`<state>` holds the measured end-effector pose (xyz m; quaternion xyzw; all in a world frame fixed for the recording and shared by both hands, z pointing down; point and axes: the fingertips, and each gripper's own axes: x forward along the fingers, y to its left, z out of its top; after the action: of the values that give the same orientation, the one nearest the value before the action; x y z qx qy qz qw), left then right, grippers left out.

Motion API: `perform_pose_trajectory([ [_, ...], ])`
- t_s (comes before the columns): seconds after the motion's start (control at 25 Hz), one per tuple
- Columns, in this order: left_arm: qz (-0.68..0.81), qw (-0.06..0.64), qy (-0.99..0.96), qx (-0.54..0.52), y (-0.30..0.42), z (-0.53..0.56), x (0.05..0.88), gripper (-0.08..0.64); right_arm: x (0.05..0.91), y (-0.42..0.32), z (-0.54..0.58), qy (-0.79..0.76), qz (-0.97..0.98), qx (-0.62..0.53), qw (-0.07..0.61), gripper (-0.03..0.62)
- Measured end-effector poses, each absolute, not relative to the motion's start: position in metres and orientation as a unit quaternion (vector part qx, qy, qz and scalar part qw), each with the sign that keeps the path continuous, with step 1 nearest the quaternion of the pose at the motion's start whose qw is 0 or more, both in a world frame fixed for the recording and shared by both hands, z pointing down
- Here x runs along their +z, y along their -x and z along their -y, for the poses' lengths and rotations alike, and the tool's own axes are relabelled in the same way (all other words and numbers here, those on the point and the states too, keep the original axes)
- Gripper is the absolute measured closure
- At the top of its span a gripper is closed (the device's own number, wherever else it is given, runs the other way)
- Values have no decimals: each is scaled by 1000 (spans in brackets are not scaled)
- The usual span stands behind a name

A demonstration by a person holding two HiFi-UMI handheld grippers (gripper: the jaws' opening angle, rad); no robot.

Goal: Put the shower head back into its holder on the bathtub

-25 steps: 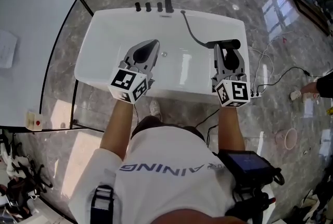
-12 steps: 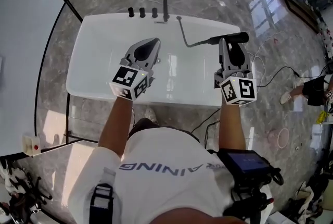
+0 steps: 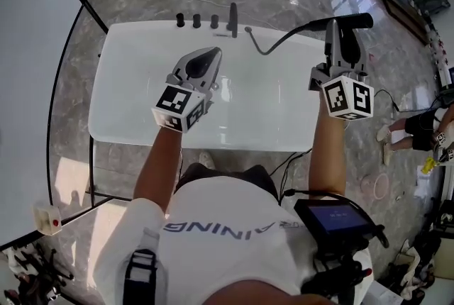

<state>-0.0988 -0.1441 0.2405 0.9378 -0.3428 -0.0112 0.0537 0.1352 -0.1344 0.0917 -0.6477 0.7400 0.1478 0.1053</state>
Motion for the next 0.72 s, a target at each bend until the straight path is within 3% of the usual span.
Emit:
perform_pose_trajectory([
  [0.24, 343, 58, -937, -21, 103, 170, 247, 546, 77, -128, 171, 643, -738, 172, 109, 469],
  [0.72, 363, 64, -930, -2, 80, 209, 256, 546, 127, -135, 235, 623, -761, 153, 98, 469],
])
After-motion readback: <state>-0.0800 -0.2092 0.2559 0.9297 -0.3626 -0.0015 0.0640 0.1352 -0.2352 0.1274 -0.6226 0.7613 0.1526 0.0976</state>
